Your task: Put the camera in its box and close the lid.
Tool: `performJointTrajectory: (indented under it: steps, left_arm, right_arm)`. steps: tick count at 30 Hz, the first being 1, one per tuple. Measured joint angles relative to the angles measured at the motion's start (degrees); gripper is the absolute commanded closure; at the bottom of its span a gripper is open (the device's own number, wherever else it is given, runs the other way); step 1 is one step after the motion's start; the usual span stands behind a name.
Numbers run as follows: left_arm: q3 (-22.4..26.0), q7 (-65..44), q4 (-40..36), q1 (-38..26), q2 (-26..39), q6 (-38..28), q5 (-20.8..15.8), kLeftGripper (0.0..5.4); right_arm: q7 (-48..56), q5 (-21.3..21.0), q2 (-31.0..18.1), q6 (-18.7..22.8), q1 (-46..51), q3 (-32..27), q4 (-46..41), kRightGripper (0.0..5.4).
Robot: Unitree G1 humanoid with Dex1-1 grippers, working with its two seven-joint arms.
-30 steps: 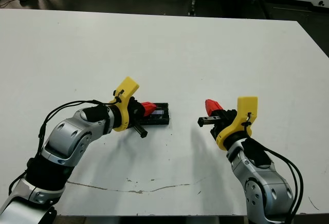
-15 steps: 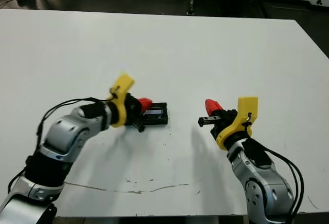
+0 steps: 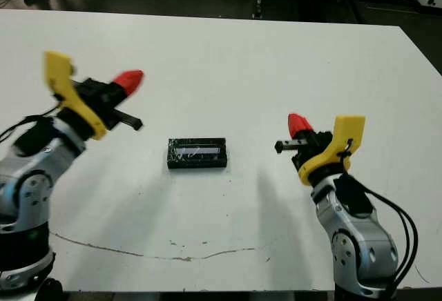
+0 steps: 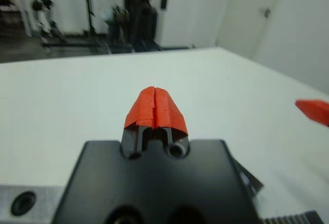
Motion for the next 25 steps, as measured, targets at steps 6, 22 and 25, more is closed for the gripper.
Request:
performJointTrajectory:
  steps: [6, 22, 25]
  left_arm:
    - [-0.2, 4.7, -1.7, 6.6, -2.2, -12.6, 4.0, 5.39]
    - [-3.7, 11.2, 14.5, 13.1, -6.9, -42.9, 15.5, 5.39]
    - [-3.8, 11.6, 14.7, 12.5, -6.7, -42.9, 15.3, 5.39]
  right_arm:
    - [-0.7, -2.1, 0.6, -3.2, -2.1, 0.2, 2.5, 5.40]
    - [-2.5, -12.5, 2.2, -13.2, -2.6, 4.4, 7.9, 5.40]
    - [-2.7, -13.2, 2.4, -13.2, -2.6, 4.5, 8.0, 5.40]
